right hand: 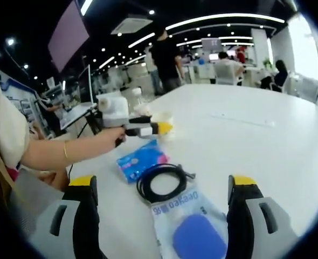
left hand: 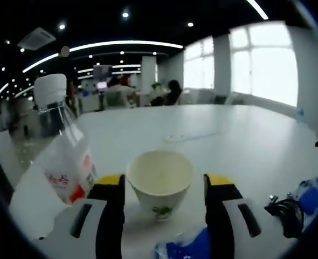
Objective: Arrange the tabletop items into an orderly group along one side of the table until the central work area is clear of visible clutter.
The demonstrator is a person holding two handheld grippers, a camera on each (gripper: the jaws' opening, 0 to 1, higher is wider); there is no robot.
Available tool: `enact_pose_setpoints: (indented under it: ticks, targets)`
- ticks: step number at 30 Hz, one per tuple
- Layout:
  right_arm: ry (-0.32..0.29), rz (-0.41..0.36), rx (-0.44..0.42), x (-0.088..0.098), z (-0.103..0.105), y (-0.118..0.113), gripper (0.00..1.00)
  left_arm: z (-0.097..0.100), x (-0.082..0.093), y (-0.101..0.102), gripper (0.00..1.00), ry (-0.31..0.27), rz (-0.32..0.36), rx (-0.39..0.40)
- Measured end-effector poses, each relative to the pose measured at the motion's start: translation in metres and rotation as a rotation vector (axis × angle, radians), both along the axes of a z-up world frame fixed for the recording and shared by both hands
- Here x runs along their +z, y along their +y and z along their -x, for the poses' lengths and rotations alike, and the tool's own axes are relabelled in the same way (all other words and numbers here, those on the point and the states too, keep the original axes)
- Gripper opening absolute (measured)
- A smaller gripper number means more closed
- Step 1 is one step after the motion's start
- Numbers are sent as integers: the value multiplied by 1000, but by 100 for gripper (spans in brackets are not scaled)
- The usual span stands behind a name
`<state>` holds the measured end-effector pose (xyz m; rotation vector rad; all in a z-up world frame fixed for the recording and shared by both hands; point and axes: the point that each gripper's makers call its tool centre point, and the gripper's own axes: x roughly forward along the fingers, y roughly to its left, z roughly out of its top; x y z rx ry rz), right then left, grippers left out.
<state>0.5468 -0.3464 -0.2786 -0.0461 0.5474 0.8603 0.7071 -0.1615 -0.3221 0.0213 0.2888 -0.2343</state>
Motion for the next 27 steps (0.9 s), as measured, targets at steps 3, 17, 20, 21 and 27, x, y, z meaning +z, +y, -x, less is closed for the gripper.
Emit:
enact_pose_setpoints:
  ticks: [3, 17, 20, 21, 27]
  targets:
    - [-10, -7, 2, 4, 0, 1, 99, 4, 7, -2, 67, -4, -16, -11]
    - [-28, -8, -12, 9, -1, -4, 99, 35, 28, -15, 88, 1, 5, -91]
    - [-28, -13, -13, 10, 0, -3, 99, 40, 33, -17, 95, -2, 4, -104]
    - [-29, -15, -12, 10, 0, -3, 99, 42, 36, -18, 97, -8, 11, -113]
    - [-37, -18, -5, 14, 3, -1, 99, 56, 42, -24, 99, -4, -8, -149]
